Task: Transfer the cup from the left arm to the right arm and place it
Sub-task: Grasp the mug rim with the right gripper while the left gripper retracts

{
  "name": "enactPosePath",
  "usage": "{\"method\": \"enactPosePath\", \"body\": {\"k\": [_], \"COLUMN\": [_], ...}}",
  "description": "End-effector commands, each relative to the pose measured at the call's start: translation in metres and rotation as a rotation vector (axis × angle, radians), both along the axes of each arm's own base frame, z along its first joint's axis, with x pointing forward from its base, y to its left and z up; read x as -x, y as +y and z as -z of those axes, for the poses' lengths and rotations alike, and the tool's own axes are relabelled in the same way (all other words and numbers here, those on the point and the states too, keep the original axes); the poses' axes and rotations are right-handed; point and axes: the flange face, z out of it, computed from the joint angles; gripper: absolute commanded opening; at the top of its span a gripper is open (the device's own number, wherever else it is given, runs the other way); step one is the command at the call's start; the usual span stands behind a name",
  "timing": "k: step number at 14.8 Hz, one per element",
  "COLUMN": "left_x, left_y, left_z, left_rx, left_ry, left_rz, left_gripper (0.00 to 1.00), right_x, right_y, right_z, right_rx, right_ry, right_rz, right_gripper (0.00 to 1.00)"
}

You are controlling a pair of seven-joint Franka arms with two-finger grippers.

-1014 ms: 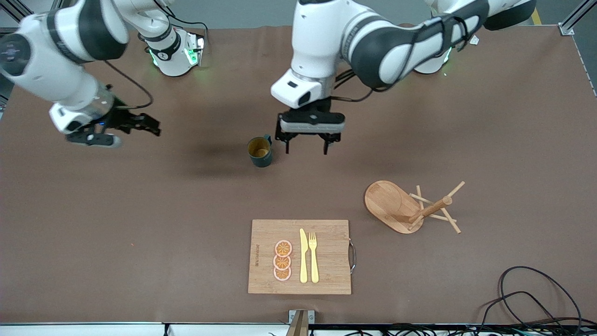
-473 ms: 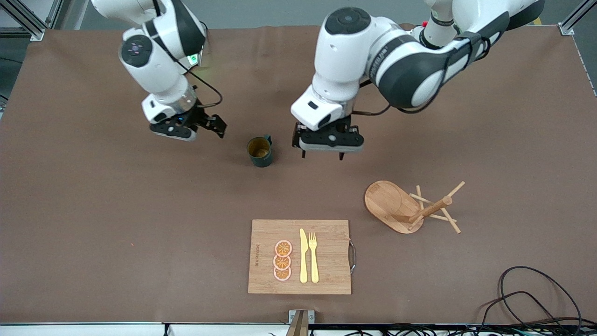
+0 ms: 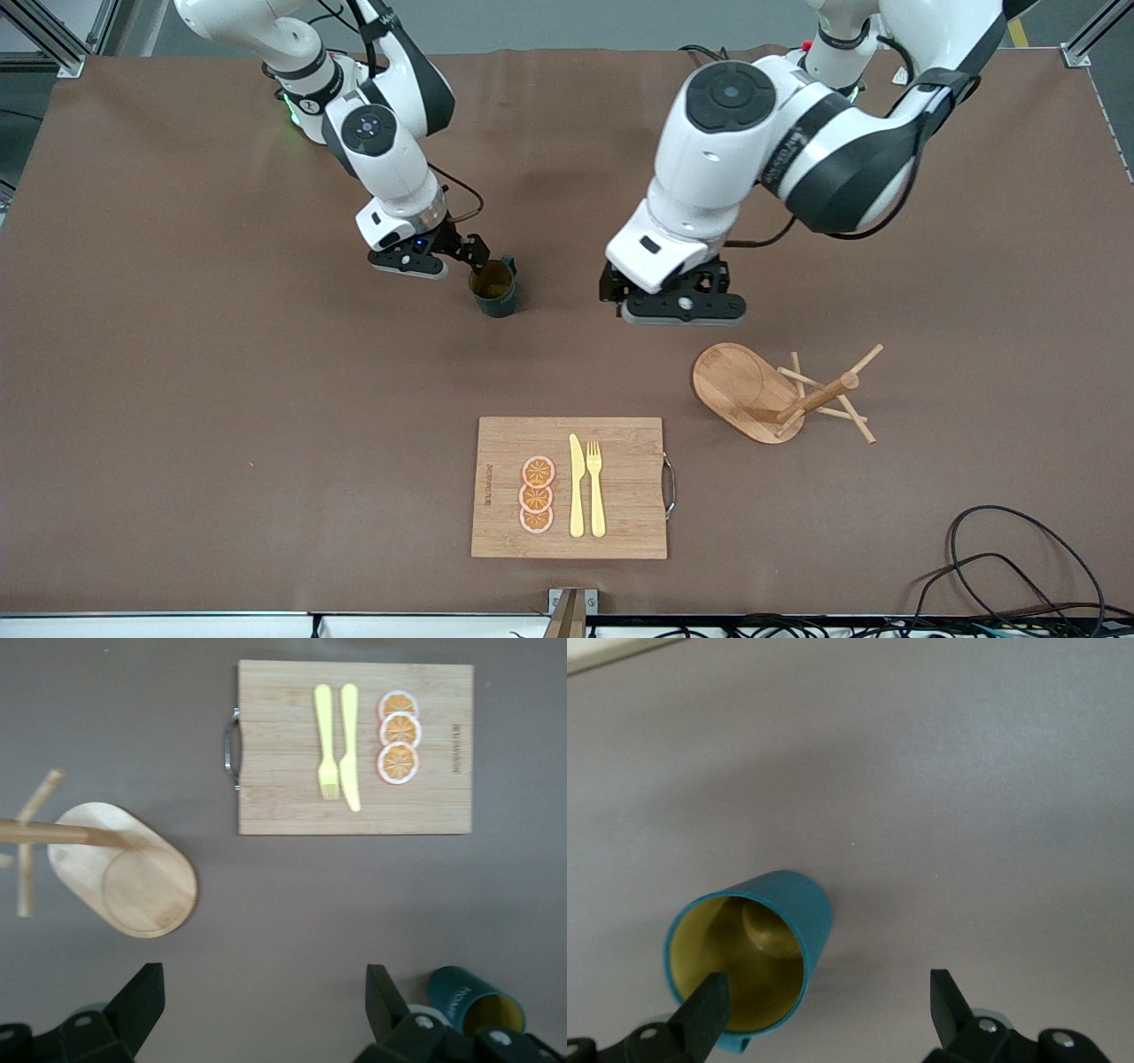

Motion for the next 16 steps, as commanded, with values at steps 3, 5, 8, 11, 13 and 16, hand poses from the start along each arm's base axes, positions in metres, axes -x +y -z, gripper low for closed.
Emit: {"method": "enactPosePath", "body": {"k": [3,5,8,11,13,16], "left_x": [-0.016,-0.016,-0.014,-0.005,0.005,0.019], "left_y": [0.07,0.094,0.13,0.163,0.179,0.208], "left_z": [-0.041,-0.046,-0.063,-0.08,-0.088,-0.095], "left_rx": [0.005,-0.017,-0.08,-0.108,-0.128,-0.155], "left_ry": [0.006,0.033,0.052,0.069,0.069,0.081], "left_rz": [0.056,0.089,0.128,0.168,0.184,0.189], "left_gripper": [1.0,1.0,1.0,1.0,1.0,1.0], "right_x": [0.0,-0.001,0.002,0.004,0.005,0.004], "right_y": [0.007,0.008,0.025,0.035,0.043,0.043], "right_z": [-0.001,0.001,0.016,0.024,0.035,0.034], "right_rx": [0.012,0.013,0.023,0.025,0.035,0.035], "right_ry": [-0.014,-0.01,0.007,0.013,0.025,0.023], "right_rz": [0.02,0.035,0.038,0.049,0.049,0.049], "right_gripper": [0.91,0.89,0.86,0.83,0.73,0.33]}}
